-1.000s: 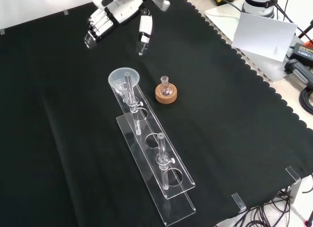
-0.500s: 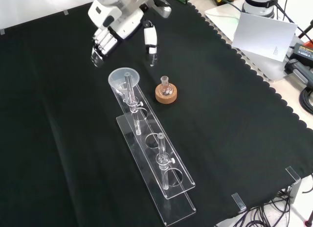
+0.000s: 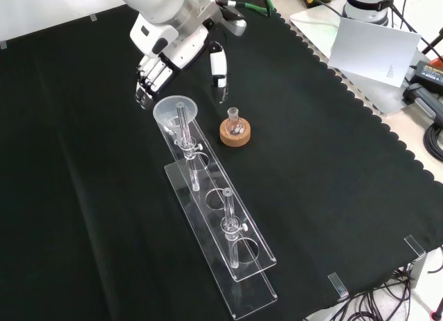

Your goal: Pick up the funnel from the transparent funnel stand.

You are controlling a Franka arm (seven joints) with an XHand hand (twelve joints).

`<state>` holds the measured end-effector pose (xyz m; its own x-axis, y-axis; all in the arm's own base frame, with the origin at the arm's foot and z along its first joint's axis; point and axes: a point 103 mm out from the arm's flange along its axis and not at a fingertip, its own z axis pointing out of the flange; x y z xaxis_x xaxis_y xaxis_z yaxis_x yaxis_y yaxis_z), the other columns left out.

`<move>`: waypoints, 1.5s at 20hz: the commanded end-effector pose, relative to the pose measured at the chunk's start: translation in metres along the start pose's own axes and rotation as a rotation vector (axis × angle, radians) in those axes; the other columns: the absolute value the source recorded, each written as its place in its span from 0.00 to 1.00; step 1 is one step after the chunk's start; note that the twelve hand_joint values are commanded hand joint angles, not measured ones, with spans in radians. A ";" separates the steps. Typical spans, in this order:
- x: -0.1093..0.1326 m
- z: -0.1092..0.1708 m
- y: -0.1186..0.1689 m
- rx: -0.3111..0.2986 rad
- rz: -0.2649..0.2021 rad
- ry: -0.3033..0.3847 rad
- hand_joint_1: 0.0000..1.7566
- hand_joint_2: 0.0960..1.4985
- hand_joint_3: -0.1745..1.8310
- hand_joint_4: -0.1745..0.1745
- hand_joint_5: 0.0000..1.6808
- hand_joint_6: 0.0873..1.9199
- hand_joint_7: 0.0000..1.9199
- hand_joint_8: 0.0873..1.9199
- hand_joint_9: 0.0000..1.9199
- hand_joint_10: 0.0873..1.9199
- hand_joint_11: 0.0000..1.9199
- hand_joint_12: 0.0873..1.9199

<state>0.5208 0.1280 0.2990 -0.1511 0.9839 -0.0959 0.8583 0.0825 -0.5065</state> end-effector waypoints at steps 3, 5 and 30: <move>0.003 0.005 0.009 -0.012 0.010 0.010 0.39 0.45 0.12 0.64 0.00 0.00 0.00 0.00 0.00 0.26 0.07 0.79; 0.002 0.006 0.011 -0.011 0.008 0.011 0.40 0.45 0.12 0.65 0.00 0.00 0.00 0.00 0.00 0.26 0.08 0.79; -0.003 0.019 0.036 -0.028 0.023 0.019 0.44 0.47 0.13 0.69 0.00 0.00 0.00 0.00 0.00 0.39 0.10 0.80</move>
<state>0.5418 0.1269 0.2663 -0.1264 0.9879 -0.0893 0.8734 0.0682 -0.4823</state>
